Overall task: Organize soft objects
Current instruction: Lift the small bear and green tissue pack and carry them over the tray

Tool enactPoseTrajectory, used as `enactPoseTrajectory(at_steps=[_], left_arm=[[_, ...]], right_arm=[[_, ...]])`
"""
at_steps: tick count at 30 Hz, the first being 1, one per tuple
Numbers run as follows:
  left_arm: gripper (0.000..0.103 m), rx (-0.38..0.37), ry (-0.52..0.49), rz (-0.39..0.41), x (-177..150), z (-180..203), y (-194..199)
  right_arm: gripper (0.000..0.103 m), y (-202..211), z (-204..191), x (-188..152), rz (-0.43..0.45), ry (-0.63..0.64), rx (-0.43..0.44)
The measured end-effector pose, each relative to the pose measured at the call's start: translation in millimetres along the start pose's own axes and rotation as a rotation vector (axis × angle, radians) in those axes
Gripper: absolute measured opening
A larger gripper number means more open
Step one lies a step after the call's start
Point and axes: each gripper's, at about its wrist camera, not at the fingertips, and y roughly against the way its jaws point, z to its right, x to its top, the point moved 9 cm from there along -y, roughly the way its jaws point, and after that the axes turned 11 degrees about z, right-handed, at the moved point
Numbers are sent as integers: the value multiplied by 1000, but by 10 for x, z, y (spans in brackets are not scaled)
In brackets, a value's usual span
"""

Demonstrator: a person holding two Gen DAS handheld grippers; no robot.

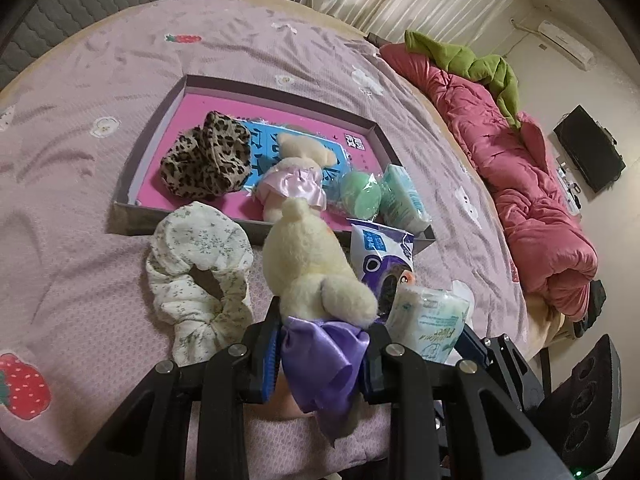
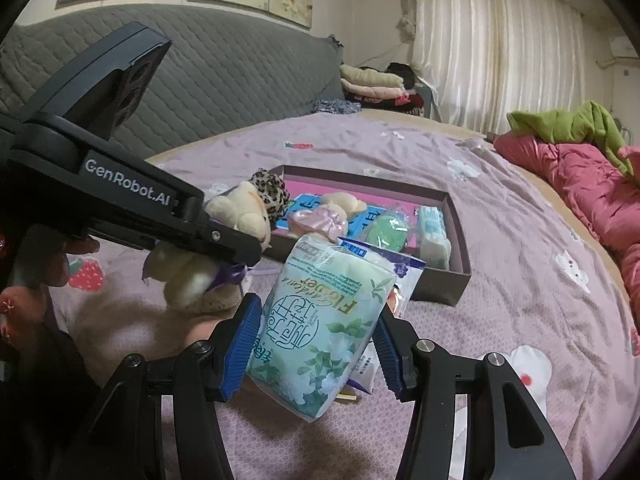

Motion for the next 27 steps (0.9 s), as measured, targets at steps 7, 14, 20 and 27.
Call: enactPoseTrajectory(at_steps=[7,14,20,27], left_arm=[[31,10,-7,20,24,1,110],[31,15,-14,47,58,-1,211],[31,12,-10,66,96,-8,274],[31,-7,-10,99,152,-9,337]], right_arm=[[56,52,13,52,20,-8,-5],[56,66,16,98,37,0,-8],[56,67,5,134,49,5,-10],[56,61,29,185,69,8,-15]])
